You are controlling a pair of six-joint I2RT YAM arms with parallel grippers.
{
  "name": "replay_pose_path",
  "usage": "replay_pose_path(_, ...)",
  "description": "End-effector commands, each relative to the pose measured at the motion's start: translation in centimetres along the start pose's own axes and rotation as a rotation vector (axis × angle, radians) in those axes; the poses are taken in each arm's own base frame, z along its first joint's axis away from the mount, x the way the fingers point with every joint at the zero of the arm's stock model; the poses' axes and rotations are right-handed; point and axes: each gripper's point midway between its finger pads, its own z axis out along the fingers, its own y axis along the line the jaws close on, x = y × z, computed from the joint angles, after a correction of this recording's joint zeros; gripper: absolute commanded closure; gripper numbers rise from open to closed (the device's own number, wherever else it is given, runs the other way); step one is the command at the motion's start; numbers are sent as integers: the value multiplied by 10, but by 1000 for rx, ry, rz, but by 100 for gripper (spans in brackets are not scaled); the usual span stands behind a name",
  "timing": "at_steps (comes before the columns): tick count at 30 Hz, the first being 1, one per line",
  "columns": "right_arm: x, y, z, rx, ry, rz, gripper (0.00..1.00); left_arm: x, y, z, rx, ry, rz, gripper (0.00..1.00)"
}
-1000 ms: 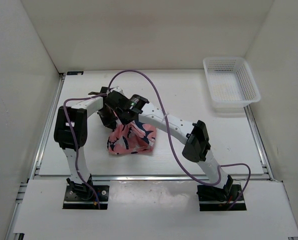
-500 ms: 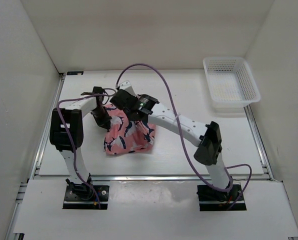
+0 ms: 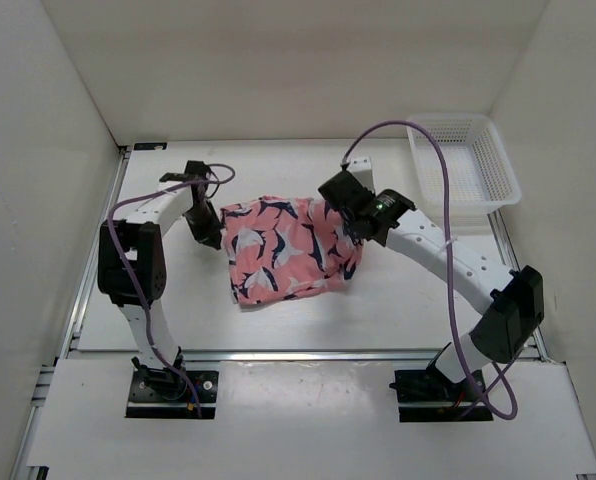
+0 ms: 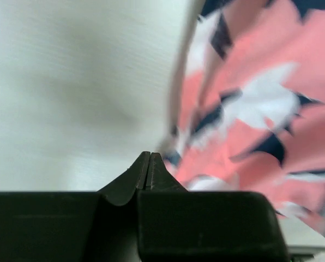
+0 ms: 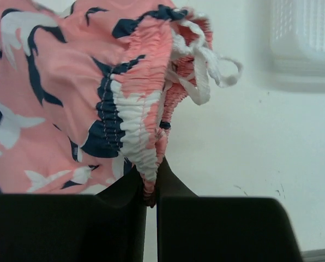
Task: Fold and stack the shorts
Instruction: Fold the shorts
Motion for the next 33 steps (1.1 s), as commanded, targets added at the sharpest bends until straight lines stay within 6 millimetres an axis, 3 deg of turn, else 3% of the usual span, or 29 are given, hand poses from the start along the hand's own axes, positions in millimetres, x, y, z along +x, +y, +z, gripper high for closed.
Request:
replay_pose_path(1,19,5,7,-63,16,24,100,-25,-61,-88,191,-191,101,90)
replay_pose_path(2,36,-3,15,-38,50,8,100,-21,-75,-99,232,-186,126,90)
replay_pose_path(3,40,-1,14,-56,54,11,100,-22,-89,-107,264,-197,140,90)
replay_pose_path(4,44,-6,19,-58,67,41,100,-21,-116,-117,314,-205,173,90)
replay_pose_path(5,58,-10,24,-52,101,45,100,-16,-133,-120,362,-182,201,90)
replay_pose_path(6,58,-14,25,-62,100,71,100,-13,-149,-121,392,-166,215,90)
replay_pose_path(7,59,-15,26,-75,102,83,100,-7,-178,-117,426,-146,264,90)
replay_pose_path(10,73,-22,27,-84,138,122,100,16,-226,-106,477,-84,335,90)
replay_pose_path(11,78,-29,27,-73,143,130,100,15,-243,-94,488,-64,337,90)
replay_pose_path(14,84,-35,25,-88,158,162,100,24,-276,-70,513,-18,356,90)
replay_pose_path(17,92,-43,22,-92,169,189,100,28,-293,-44,501,-3,366,90)
replay_pose_path(19,99,-49,23,-86,181,203,100,25,-291,-26,461,-2,346,90)
replay_pose_path(24,101,-69,16,-69,174,248,100,43,-290,24,395,77,320,90)
replay_pose_path(27,102,-75,11,-67,165,250,100,46,-292,36,379,82,318,90)
replay_pose_path(29,96,-78,9,-69,147,253,100,50,-295,29,406,99,322,90)
replay_pose_path(32,93,-80,5,-71,146,227,100,48,-305,-21,490,65,338,90)
replay_pose_path(33,92,-83,6,-58,141,226,100,41,-301,-56,528,21,349,90)
